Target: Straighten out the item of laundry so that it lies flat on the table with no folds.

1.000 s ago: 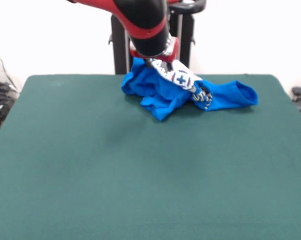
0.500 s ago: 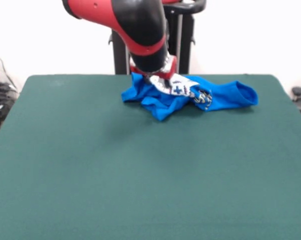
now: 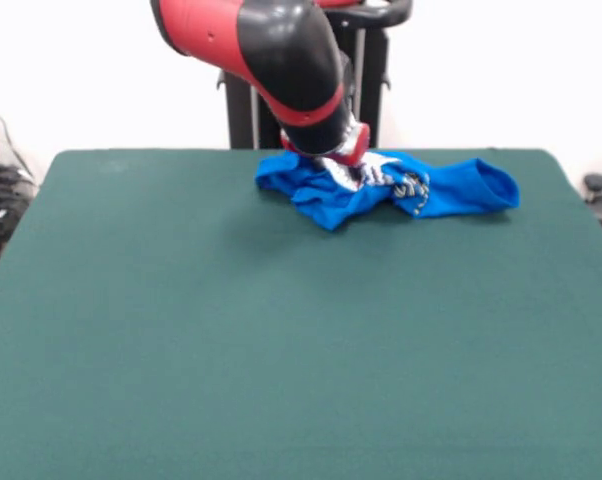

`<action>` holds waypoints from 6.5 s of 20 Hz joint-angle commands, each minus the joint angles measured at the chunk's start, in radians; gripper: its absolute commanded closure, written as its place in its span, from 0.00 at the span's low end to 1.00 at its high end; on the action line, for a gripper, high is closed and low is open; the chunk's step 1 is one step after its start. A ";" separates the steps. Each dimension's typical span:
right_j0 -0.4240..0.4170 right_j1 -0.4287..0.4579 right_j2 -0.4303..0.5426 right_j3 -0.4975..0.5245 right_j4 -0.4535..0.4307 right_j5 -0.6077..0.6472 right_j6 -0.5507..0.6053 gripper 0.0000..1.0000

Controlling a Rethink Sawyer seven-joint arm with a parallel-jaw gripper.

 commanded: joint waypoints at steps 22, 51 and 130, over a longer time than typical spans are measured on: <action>0.284 -0.228 -0.188 -0.019 0.051 -0.163 0.390 0.00; 0.061 -0.083 0.124 0.018 0.156 -0.457 0.392 0.00; 0.206 0.155 0.042 0.149 0.195 -0.734 0.543 0.00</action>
